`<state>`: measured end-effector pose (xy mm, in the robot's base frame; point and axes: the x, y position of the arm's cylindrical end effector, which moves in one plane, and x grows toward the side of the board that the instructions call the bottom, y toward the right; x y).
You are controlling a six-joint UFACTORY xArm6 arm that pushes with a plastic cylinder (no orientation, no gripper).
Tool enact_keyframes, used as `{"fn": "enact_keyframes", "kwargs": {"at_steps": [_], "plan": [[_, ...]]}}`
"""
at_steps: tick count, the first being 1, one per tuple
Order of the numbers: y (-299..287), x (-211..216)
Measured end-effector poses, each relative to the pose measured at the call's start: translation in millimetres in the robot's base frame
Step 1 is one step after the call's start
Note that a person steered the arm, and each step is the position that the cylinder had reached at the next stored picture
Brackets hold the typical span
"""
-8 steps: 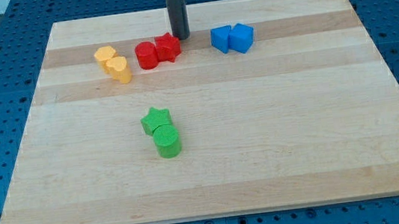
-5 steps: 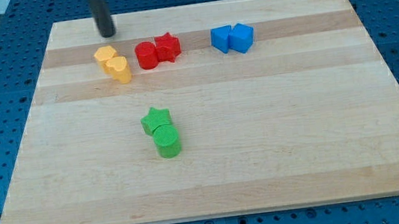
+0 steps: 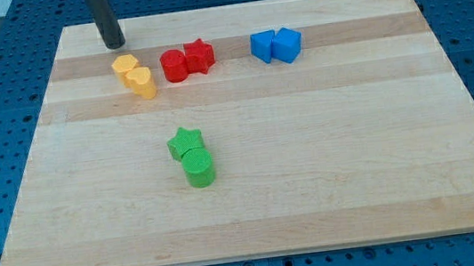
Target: Place the yellow heart to the bottom of the yellow hexagon
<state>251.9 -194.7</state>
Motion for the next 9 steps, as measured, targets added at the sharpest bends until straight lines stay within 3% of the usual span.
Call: {"fn": "enact_keyframes", "kwargs": {"at_steps": [4, 9], "plan": [[49.1, 41.4], [48.7, 51.9]]}}
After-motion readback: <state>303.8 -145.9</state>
